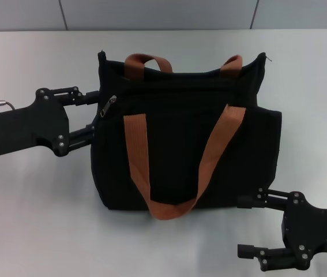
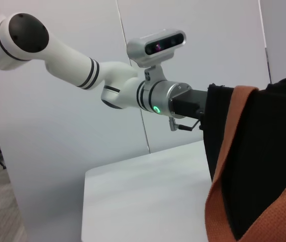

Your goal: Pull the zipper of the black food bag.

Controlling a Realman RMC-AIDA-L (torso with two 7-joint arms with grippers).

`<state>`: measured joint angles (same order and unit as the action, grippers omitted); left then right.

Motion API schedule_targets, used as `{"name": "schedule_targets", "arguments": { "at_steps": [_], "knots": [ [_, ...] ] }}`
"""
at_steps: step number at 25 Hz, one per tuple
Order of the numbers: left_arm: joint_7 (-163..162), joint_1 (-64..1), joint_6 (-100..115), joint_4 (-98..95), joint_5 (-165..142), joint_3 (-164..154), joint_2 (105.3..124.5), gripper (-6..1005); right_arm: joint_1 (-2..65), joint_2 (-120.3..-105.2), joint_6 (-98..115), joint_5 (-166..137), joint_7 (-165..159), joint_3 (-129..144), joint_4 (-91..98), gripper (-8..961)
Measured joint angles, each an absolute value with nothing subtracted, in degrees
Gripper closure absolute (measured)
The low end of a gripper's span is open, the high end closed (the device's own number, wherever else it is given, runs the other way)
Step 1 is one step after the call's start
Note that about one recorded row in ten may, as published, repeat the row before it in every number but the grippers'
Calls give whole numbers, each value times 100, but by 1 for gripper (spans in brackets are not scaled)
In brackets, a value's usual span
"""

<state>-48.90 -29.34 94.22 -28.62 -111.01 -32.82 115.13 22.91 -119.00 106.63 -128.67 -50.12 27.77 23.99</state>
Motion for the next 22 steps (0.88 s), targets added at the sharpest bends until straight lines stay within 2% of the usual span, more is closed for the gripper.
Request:
{"name": "schedule_targets", "arguments": {
  "at_steps": [17,20,22],
  "knots": [
    [-4890,-2917,9383,-2850,-11078,-3234,11515,798,2330,-11900,10755,-12834,-5053,2745,2380,121],
    [-4833,-2866,9431,-2837,-10934,-3234,11513,975,2359,-11906,10840,-12656,-5030,2722,2267,120],
    [-4808,-2839,9456,-2837,-10868,-3234,11513,977,2413,-11908,10917,-12491,-5026,2739,2150,120]
  ]
}}
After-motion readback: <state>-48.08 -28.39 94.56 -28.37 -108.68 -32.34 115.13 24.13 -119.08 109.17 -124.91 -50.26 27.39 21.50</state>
